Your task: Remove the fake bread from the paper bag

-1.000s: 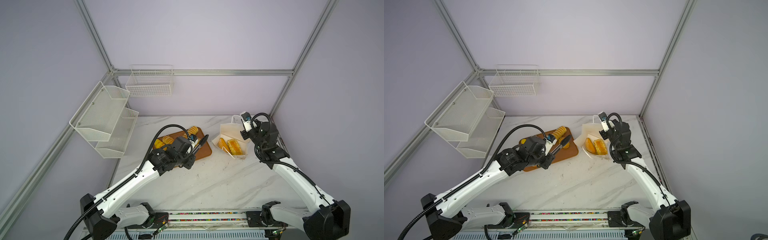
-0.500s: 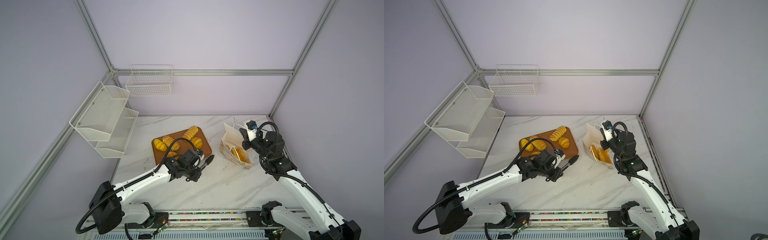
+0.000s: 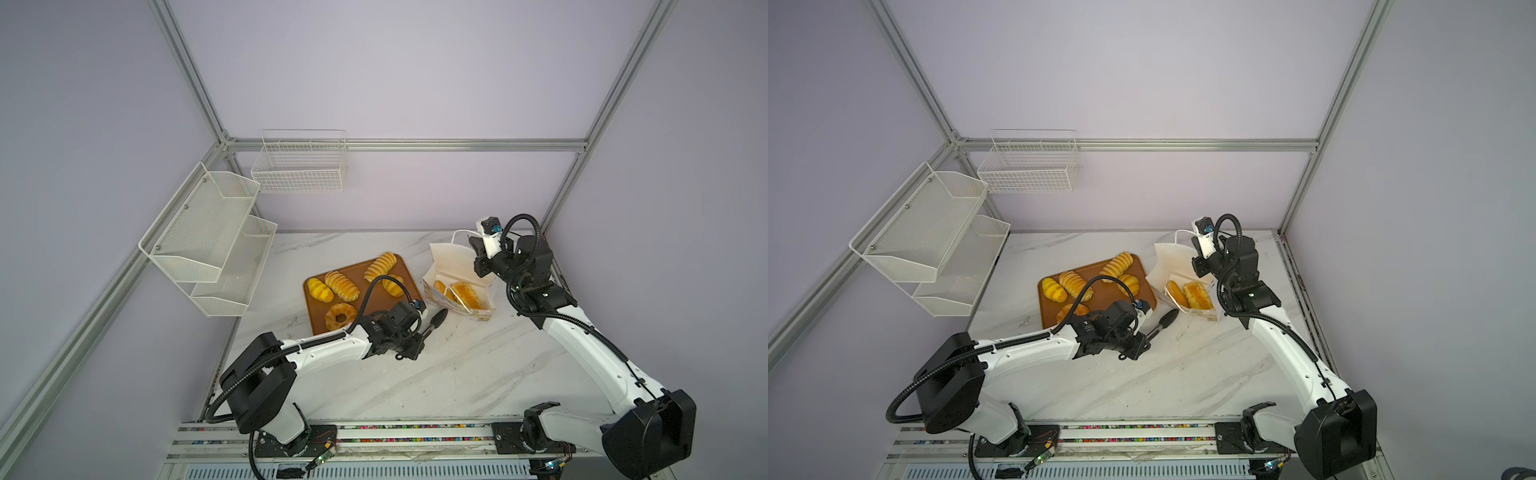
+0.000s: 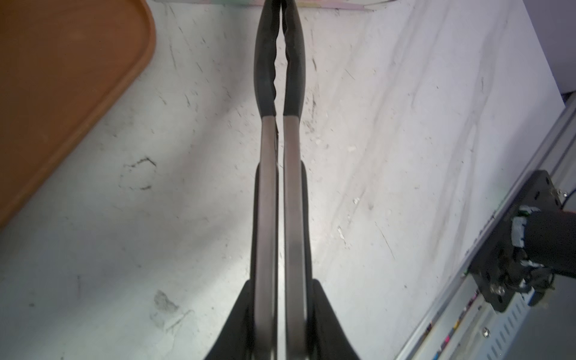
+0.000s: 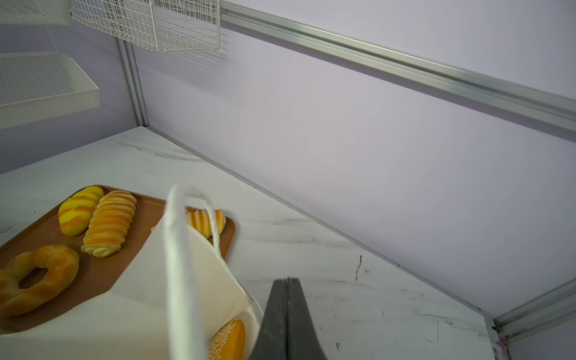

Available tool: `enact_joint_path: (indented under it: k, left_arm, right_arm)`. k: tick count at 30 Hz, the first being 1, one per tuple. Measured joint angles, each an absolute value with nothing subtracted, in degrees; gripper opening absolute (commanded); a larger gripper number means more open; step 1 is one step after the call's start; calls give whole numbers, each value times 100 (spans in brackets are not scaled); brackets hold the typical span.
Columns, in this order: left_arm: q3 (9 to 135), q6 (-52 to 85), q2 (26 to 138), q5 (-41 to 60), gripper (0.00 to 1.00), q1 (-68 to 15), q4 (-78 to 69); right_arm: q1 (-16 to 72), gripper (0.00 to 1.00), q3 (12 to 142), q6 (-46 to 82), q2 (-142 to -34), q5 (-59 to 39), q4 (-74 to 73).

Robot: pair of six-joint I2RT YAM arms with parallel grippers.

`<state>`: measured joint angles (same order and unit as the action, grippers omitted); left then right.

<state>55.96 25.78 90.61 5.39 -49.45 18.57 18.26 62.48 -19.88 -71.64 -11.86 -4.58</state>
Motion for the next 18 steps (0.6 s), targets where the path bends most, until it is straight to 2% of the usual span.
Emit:
enact_joint_path:
  k: [11,18]
  left_arm:
    - [6077,2429,9870,504,4,-4464,1321]
    - [5778,2471,9417,504,4,-4438,1330]
  right_arm:
    - [1826,0,6237,-2270,-7496,-1223,-685]
    - [1828,0,5513,-2023,-7273,-1428,-902]
